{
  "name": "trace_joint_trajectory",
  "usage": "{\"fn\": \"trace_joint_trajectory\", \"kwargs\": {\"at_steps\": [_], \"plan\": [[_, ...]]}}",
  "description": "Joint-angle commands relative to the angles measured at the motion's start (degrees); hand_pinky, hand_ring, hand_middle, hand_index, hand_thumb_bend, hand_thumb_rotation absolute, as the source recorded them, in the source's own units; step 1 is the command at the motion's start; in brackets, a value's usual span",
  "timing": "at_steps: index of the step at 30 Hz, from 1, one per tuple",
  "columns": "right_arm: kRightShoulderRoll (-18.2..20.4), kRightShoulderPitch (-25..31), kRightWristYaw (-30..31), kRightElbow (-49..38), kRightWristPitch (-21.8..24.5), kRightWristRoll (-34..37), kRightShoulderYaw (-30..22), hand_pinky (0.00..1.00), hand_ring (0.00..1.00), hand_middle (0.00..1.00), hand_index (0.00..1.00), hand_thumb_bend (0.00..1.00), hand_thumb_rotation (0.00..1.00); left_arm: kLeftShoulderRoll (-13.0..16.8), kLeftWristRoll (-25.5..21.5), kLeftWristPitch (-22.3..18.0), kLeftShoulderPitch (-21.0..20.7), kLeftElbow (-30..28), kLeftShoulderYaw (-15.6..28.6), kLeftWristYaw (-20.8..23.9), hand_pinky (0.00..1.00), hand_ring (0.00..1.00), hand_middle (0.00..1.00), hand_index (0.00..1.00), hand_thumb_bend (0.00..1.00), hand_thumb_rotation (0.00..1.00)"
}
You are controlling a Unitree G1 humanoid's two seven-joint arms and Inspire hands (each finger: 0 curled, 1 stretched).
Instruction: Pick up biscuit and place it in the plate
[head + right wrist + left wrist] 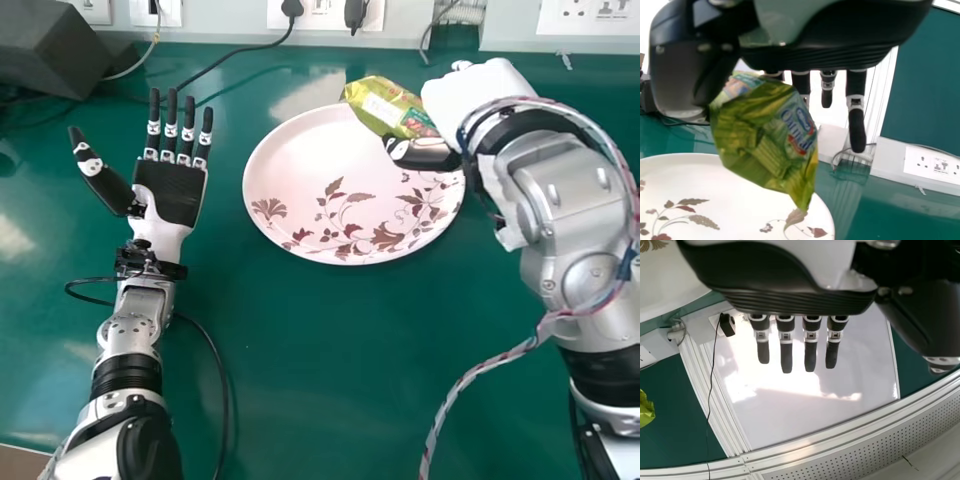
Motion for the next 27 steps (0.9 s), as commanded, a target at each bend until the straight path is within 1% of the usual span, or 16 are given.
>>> {"fn": "trace_joint_trajectory", "kwargs": {"at_steps": [1, 5, 9, 14, 17, 18, 20, 22, 27], "plan": [[0.44, -1.31, -2.18, 0.56, 0.10, -0.21, 0.84, 0.32, 0.40, 0.46, 0.56, 0.47, 0.00, -3.06, -0.14, 1.23, 5.94, 4.44, 0.89, -0.59, 0.91, 0.89, 0.91, 0.90, 0.94, 0.35], [0.75, -1.17, -4.97, 1.75, -0.12, 1.52, 0.97, 0.33, 0.41, 0.46, 0.57, 0.47, 0.00, -2.97, -0.23, 1.50, 5.74, 5.06, 1.28, -0.98, 0.90, 0.88, 0.91, 0.90, 0.94, 0.33], [1.42, -1.50, -7.22, 3.68, 0.11, 3.18, 1.43, 0.32, 0.40, 0.45, 0.56, 0.47, 0.00, -3.26, -0.03, 1.04, 6.01, 4.29, 1.04, -0.28, 0.90, 0.85, 0.91, 0.89, 0.94, 0.30], [1.44, -1.83, -9.94, 5.85, -0.38, 3.80, 2.77, 0.31, 0.40, 0.45, 0.56, 0.47, 0.00, -3.52, -0.08, 0.71, 6.30, 3.52, 0.91, 0.13, 0.89, 0.84, 0.91, 0.89, 0.93, 0.29], [1.40, -1.62, -12.13, 6.85, -0.71, 4.28, 3.50, 0.33, 0.42, 0.46, 0.57, 0.47, 0.00, -3.68, 0.17, 0.19, 6.51, 2.91, 0.69, 0.67, 0.89, 0.82, 0.91, 0.89, 0.95, 0.26], [1.25, -1.52, -13.09, 7.16, -0.92, 4.29, 3.81, 0.32, 0.41, 0.46, 0.56, 0.47, 0.00, -3.74, 0.17, 0.18, 6.60, 2.68, 0.64, 0.90, 0.88, 0.82, 0.90, 0.89, 0.95, 0.26], [1.04, -1.35, -14.96, 7.87, -1.43, 4.58, 4.35, 0.32, 0.40, 0.45, 0.55, 0.47, 0.00, -3.54, -0.22, 1.17, 6.62, 2.76, 0.66, 0.77, 0.88, 0.81, 0.90, 0.89, 0.96, 0.26], [1.03, -1.19, -16.56, 8.59, -1.76, 5.08, 4.68, 0.32, 0.41, 0.45, 0.56, 0.47, 0.00, -3.48, -0.31, 1.47, 6.66, 2.77, 0.60, 0.76, 0.88, 0.80, 0.89, 0.90, 0.97, 0.27], [1.23, -0.85, -19.88, 10.72, -2.03, 6.84, 5.51, 0.34, 0.42, 0.46, 0.56, 0.47, 0.00, -3.14, -0.13, 1.47, 6.32, 3.27, 0.48, 0.25, 0.92, 0.80, 0.89, 0.90, 0.96, 0.23]]}}
